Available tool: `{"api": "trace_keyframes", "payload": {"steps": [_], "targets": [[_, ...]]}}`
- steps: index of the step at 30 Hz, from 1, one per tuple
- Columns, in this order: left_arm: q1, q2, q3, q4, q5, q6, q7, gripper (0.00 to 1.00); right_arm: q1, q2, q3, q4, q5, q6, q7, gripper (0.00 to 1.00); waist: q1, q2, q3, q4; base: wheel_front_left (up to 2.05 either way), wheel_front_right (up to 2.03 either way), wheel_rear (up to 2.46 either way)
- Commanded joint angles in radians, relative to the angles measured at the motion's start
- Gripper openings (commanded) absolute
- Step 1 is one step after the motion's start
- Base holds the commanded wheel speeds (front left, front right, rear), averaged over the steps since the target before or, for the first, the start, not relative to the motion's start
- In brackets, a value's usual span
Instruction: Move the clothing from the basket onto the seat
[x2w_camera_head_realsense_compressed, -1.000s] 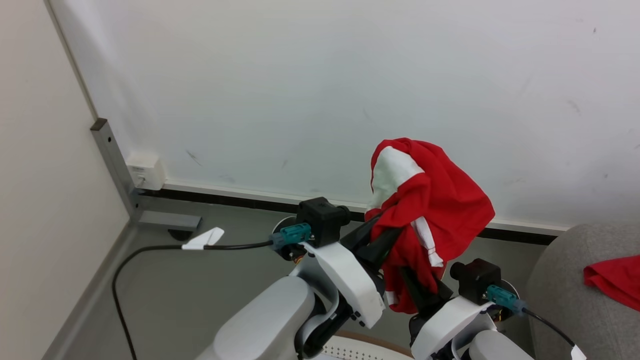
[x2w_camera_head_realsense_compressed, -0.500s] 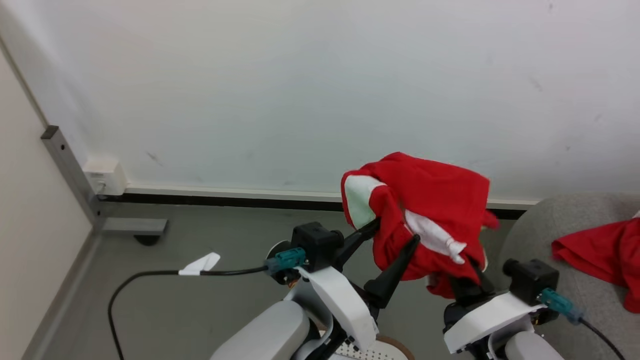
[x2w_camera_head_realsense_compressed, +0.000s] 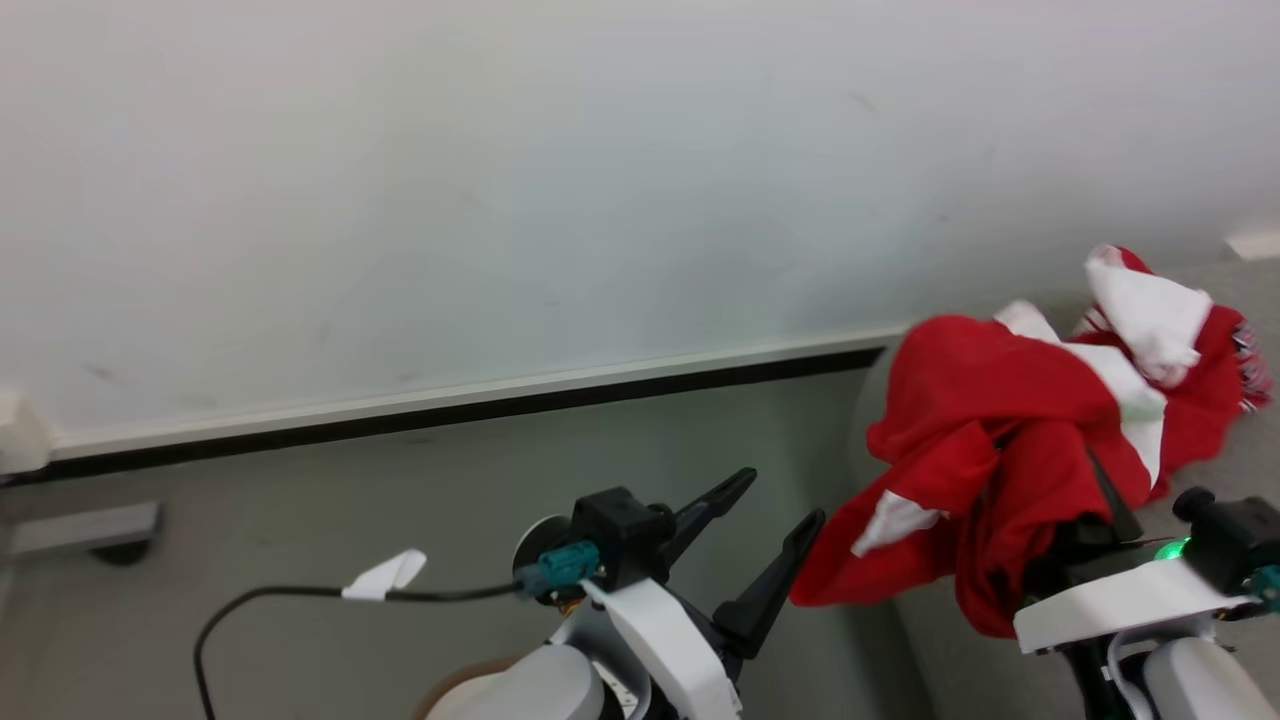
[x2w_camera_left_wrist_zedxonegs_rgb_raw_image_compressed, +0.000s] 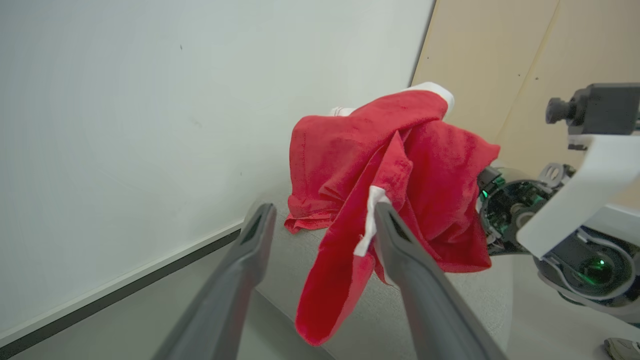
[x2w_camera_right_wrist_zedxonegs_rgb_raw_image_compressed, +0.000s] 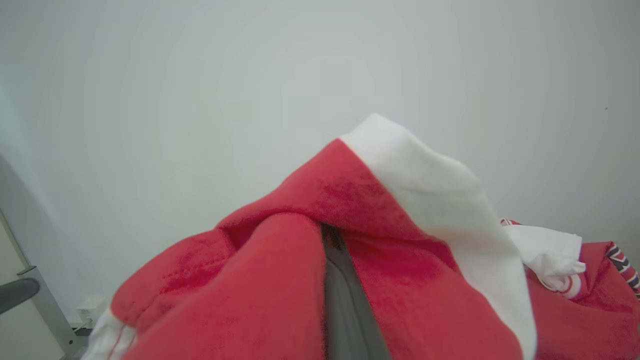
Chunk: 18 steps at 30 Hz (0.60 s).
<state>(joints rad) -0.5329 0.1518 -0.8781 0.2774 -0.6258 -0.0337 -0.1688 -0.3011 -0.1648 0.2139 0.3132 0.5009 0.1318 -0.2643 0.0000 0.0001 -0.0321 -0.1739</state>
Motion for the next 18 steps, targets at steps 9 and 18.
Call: {"api": "trace_keyframes", "payload": {"steps": [9,18], "targets": [[0.014,0.017,-0.022,-0.016,0.036,-0.004,-0.037,1.00,0.058,-0.032,-0.080,-0.075,-0.018,-0.002,0.000,0.00,0.0000,-0.0001,0.035,-0.253,0.00,0.00,0.00],[-0.001,0.005,-0.043,0.005,0.059,-0.016,-0.063,1.00,0.077,-0.034,-0.101,-0.083,0.000,-0.002,0.000,0.00,0.0000,-0.0001,0.060,-0.344,0.00,0.00,0.00]]}}
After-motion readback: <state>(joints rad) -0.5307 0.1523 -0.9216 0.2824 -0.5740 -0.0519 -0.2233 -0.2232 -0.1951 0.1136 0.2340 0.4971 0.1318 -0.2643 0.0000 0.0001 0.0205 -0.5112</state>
